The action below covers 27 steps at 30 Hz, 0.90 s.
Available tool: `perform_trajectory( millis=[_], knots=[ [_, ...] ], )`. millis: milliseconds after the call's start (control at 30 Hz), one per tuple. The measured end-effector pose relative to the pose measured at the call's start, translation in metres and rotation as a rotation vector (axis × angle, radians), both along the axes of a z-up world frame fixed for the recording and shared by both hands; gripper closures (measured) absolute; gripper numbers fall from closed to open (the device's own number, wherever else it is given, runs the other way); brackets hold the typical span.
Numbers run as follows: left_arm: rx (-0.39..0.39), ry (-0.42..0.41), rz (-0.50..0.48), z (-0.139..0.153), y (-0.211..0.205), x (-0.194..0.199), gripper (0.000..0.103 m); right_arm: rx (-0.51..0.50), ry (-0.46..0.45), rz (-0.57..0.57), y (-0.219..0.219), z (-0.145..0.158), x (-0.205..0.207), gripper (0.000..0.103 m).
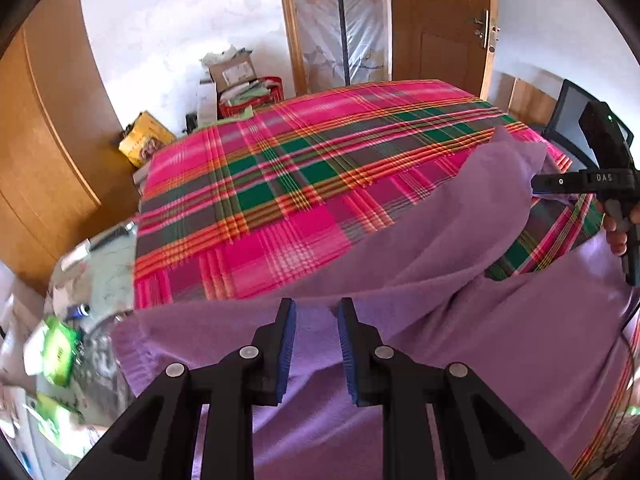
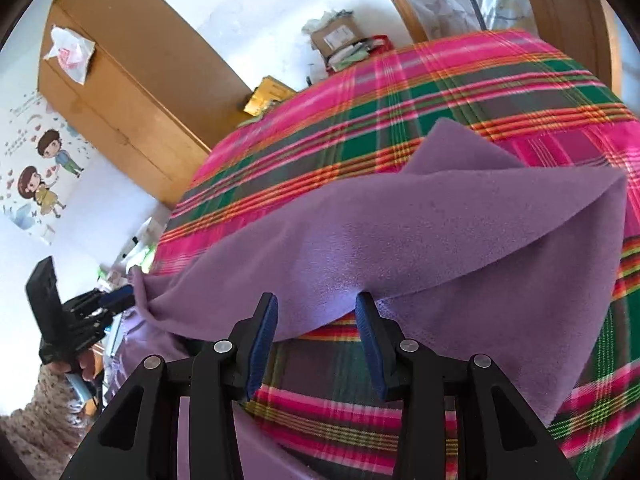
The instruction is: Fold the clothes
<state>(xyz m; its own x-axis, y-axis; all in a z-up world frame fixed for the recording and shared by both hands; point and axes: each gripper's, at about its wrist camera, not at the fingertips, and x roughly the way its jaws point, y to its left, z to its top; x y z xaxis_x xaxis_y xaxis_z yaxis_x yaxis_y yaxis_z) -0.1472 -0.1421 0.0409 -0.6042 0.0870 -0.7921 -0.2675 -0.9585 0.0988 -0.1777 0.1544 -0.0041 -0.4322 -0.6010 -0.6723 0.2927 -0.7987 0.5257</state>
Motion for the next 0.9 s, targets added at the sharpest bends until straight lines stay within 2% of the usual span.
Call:
perform_trajectory(
  millis=[67, 133, 267, 300, 400, 500, 567, 667, 900],
  knots=[
    [0.025, -0.007, 0.008, 0.003, -0.005, -0.002, 0.081, -0.016, 0.0, -0.012, 0.0, -0.001, -0.001, 0.061],
    [0.071, -0.055, 0.044, 0.001, -0.014, -0.009, 0.081, -0.016, 0.002, -0.018, -0.002, -0.002, -0.002, 0.064],
    [0.174, -0.151, 0.143, -0.002, -0.032, -0.025, 0.081, 0.014, 0.003, -0.026, -0.007, -0.005, -0.006, 0.08],
    [0.209, -0.168, 0.175, -0.002, -0.037, -0.029, 0.08, 0.017, 0.003, -0.026, -0.007, -0.006, -0.007, 0.087],
    [0.28, -0.227, 0.281, 0.001, -0.051, -0.041, 0.072, 0.034, 0.019, -0.024, -0.008, -0.003, -0.004, 0.093],
    [0.317, -0.276, 0.318, 0.0, -0.055, -0.048, 0.071, 0.054, 0.043, -0.016, -0.01, 0.002, 0.0, 0.095],
    [0.343, -0.34, 0.36, -0.007, -0.059, -0.055, 0.071, 0.06, 0.063, -0.009, -0.011, 0.006, 0.003, 0.095],
    [0.344, -0.399, 0.403, -0.016, -0.06, -0.062, 0.071, 0.066, 0.081, -0.006, -0.011, 0.01, 0.006, 0.095],
    [0.36, -0.444, 0.474, -0.017, -0.064, -0.074, 0.071, 0.068, 0.112, -0.003, -0.008, 0.017, 0.014, 0.095]
  ],
)
